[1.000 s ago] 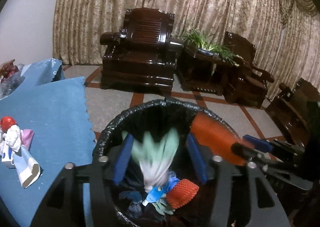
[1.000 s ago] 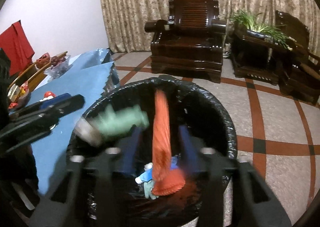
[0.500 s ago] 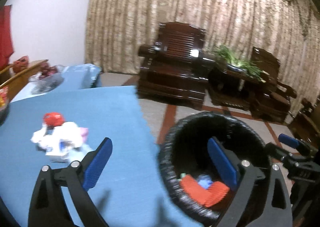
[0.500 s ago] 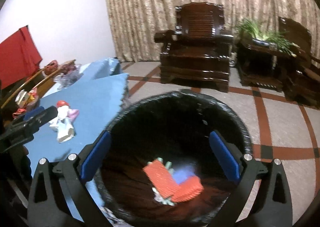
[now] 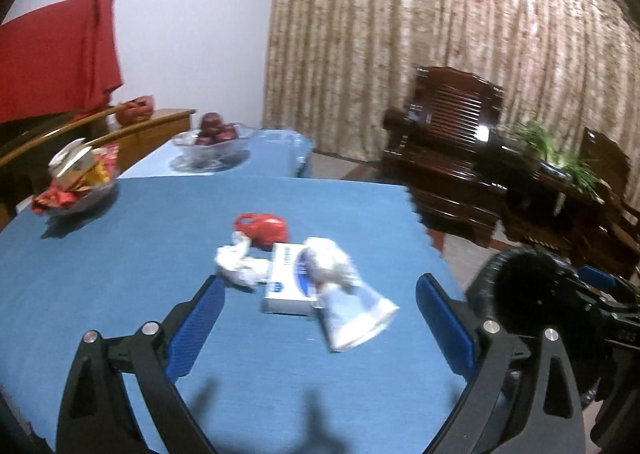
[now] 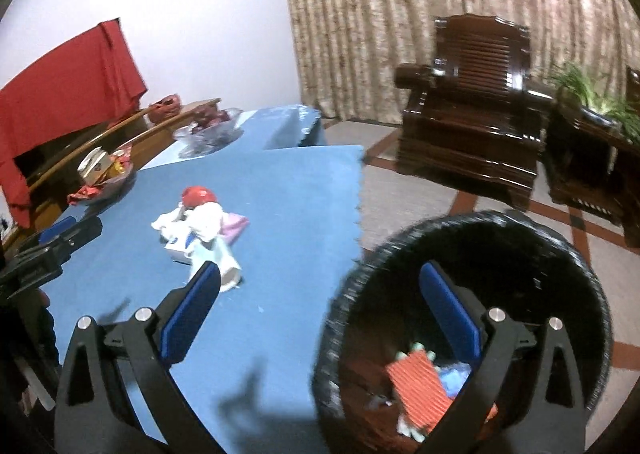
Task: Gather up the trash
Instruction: 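Move both tools back over the trash pile on the table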
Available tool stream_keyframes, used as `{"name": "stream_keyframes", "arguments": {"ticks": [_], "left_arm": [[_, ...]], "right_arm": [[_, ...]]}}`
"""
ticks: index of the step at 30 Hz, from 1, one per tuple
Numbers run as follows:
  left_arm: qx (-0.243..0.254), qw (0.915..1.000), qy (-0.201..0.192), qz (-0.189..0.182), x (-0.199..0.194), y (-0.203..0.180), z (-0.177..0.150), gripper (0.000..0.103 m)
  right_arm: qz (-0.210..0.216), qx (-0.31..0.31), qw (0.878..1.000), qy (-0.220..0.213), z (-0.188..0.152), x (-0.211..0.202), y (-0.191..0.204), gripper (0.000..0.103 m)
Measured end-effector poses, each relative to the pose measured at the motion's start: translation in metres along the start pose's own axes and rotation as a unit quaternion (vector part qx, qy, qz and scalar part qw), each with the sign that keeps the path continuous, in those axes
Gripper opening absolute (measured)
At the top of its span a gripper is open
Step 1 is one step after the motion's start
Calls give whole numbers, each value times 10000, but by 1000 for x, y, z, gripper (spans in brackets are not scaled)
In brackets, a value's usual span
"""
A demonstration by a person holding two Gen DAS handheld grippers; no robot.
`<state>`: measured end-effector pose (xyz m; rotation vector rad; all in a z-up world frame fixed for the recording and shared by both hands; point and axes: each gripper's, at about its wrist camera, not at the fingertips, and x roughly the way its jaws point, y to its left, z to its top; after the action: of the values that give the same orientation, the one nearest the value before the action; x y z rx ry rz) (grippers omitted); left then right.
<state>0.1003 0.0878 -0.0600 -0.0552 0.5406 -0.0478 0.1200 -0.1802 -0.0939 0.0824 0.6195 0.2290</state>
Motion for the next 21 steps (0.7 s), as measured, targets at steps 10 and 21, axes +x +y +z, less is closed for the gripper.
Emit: {"name": "stream_keyframes", "arguments": {"ticks": [10, 21], "left_arm": [[-263, 9987, 37, 446, 23, 59, 0, 94], [-433, 9974, 138, 557, 60, 89, -3, 94]], "right_arm": [[388, -267, 9988, 107, 20, 59, 55, 97], [612, -550, 9957, 433, 22, 134, 104, 97]]}}
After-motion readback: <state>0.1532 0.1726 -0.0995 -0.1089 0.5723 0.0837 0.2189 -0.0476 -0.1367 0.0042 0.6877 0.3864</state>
